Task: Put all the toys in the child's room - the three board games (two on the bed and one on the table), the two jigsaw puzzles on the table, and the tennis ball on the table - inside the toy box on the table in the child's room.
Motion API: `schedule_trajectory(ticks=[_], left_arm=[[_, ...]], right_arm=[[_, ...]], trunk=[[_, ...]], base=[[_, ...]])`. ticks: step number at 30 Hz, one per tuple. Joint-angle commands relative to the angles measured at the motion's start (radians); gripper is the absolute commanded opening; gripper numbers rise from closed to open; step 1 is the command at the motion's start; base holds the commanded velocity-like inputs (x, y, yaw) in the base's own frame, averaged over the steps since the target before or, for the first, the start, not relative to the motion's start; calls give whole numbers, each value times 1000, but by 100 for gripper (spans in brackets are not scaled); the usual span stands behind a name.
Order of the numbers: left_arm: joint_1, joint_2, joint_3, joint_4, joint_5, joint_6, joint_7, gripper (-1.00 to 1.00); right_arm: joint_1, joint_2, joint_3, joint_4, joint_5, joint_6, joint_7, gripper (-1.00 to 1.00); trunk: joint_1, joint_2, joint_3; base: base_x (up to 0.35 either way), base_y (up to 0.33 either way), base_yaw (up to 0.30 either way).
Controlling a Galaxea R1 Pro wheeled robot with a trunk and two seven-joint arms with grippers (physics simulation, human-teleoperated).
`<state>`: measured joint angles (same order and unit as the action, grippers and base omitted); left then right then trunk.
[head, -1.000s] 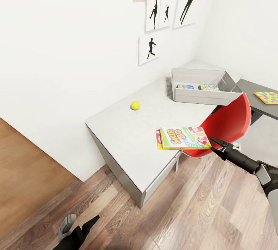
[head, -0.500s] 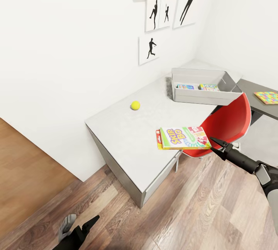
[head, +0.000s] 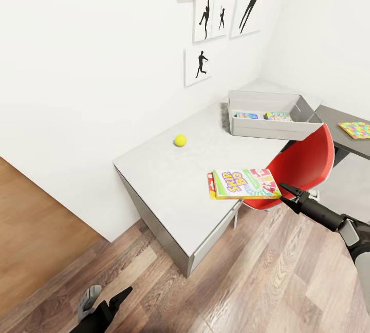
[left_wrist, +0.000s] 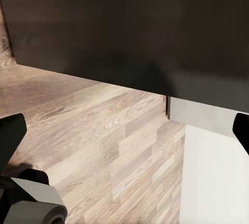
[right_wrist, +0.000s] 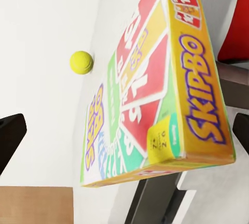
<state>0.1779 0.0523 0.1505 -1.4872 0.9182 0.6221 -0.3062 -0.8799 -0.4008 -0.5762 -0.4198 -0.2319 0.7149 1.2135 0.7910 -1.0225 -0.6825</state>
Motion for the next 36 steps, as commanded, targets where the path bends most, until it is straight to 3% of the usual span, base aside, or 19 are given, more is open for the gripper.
schedule_trajectory(ticks=[1,36], left_arm=[[0,0,1,-1,5,7,-1,100],[0,0,1,-1,5,7,-1,100]], right_arm=[[-1,0,-2,1,-1,7,2,100],[-1,-1,-3,22,-4,-6,-58,100]], trunk=[[0,-1,-1],[0,-1,-1]], base=[[0,0,0],[0,0,0]])
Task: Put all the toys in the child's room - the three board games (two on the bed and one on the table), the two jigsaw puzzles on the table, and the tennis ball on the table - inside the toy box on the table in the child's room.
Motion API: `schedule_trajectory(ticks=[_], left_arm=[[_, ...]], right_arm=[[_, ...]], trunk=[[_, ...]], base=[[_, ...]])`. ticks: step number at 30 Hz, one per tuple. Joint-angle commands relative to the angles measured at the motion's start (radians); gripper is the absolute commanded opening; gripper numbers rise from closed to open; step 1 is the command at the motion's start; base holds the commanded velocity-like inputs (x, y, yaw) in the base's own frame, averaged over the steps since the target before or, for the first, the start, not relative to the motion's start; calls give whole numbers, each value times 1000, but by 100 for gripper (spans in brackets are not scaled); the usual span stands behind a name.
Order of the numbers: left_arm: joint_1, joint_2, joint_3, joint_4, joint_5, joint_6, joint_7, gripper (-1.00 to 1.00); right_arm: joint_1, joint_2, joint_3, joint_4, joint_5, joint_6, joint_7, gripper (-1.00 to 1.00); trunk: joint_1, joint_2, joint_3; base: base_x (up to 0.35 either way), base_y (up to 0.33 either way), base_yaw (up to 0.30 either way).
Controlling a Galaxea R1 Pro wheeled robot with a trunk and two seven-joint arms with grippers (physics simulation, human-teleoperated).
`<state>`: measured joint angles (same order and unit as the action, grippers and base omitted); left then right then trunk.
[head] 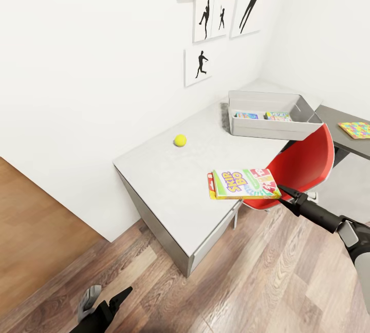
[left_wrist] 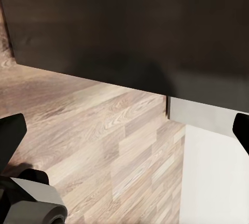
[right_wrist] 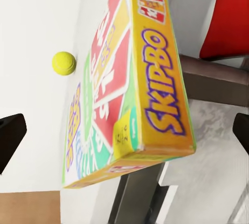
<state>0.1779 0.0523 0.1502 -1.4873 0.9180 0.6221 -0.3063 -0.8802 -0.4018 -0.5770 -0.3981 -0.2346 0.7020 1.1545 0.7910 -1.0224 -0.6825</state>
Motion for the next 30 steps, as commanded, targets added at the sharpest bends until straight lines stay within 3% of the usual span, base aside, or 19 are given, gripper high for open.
schedule_trajectory(ticks=[1,30], left_arm=[[0,0,1,-1,5,7,-1,100],[0,0,0,-1,5,7,-4,100]], right_arm=[[-1,0,-3,1,-2,7,-7,100],[-66,3,-3,42,-2,5,-116,100]], trunk=[[0,-1,-1],[0,-1,-1]], base=[[0,0,0],[0,0,0]])
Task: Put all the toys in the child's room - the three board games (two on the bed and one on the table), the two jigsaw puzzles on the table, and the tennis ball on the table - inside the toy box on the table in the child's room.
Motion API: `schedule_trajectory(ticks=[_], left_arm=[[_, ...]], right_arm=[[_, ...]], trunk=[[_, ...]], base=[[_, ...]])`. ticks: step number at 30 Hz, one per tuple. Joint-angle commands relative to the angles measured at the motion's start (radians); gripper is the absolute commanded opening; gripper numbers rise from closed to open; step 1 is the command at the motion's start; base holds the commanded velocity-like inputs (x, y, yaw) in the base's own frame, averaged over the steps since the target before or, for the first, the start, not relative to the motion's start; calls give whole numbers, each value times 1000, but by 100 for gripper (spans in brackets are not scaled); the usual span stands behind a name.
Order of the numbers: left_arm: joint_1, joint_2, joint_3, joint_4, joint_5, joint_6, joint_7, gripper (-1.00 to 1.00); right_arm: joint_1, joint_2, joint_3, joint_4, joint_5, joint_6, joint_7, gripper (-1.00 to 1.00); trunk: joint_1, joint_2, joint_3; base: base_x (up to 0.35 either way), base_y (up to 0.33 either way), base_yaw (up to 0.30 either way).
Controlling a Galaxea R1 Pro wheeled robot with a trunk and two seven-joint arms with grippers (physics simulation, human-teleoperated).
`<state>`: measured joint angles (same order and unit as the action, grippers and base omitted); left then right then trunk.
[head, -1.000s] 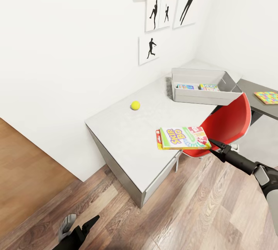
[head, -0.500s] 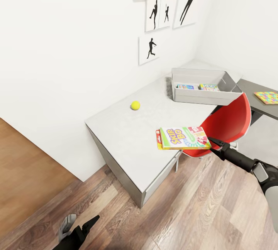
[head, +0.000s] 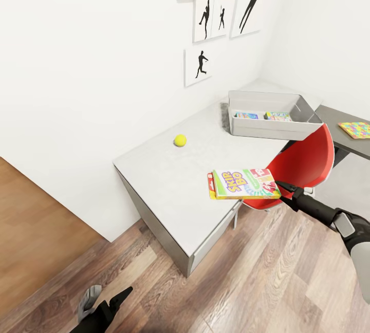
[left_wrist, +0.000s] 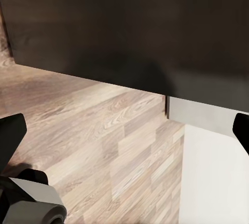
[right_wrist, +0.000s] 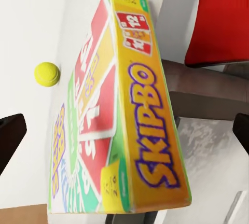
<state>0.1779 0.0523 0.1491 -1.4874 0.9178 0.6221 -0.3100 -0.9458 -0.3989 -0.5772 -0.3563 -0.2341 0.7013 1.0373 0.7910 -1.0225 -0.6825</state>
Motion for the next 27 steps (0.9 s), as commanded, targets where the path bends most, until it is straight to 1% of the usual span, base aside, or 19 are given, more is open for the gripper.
schedule_trajectory(ticks=[1,21,27], left_arm=[[0,0,1,-1,5,7,-1,100],[0,0,1,-2,4,7,-1,100],[0,0,1,-2,4,7,-1,100]], right_arm=[[-1,0,-3,1,-2,6,1,100],[-20,1,-3,22,-2,6,-45,100],[-21,12,-3,25,-2,6,-51,100]], trunk=[[0,-1,-1],[0,-1,-1],[0,-1,-1]], base=[[0,0,0],[0,0,0],[0,0,0]])
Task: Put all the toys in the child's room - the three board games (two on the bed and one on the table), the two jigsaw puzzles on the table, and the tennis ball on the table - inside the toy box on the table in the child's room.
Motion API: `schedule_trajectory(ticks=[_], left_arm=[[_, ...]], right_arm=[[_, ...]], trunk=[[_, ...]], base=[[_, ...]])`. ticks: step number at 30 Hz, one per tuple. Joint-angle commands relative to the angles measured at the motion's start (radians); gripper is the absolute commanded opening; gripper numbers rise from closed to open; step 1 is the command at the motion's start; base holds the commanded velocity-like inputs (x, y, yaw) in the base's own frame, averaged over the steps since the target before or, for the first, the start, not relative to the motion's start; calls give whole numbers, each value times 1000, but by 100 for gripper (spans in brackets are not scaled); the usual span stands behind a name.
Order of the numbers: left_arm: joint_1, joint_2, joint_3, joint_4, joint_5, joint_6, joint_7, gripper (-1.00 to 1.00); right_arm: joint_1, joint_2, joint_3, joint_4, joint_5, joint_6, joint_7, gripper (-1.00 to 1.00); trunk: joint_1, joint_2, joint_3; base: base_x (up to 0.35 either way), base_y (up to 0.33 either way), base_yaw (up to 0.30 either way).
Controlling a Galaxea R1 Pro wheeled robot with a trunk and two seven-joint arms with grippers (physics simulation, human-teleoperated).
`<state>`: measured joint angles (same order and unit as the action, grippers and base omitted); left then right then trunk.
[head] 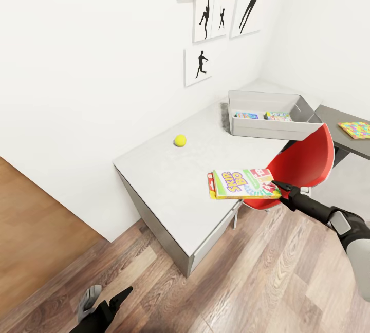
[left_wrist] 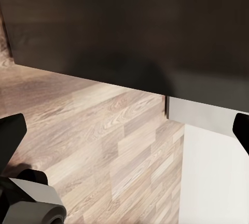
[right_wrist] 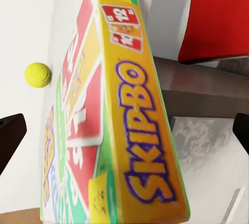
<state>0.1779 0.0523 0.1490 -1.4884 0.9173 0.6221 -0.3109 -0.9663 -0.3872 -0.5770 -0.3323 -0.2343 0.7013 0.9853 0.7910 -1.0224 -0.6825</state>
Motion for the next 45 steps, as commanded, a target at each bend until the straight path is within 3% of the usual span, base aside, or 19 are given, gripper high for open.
schedule_trajectory(ticks=[1,25,26,45], left_arm=[[0,0,1,-1,5,7,-1,100],[0,0,1,-8,5,7,-1,100],[0,0,1,-8,5,7,-1,100],[0,-1,1,-8,5,7,4,100]], right_arm=[[-1,3,-3,1,-2,6,0,100],[-2,31,-1,17,1,-33,-27,100],[-2,32,-1,18,1,-34,-29,-100],[1,25,-2,11,-1,-34,-19,-100]], trunk=[[0,-1,-1],[0,-1,-1],[0,-1,-1],[0,-1,-1]], base=[[0,0,0],[0,0,0],[0,0,0],[0,0,0]])
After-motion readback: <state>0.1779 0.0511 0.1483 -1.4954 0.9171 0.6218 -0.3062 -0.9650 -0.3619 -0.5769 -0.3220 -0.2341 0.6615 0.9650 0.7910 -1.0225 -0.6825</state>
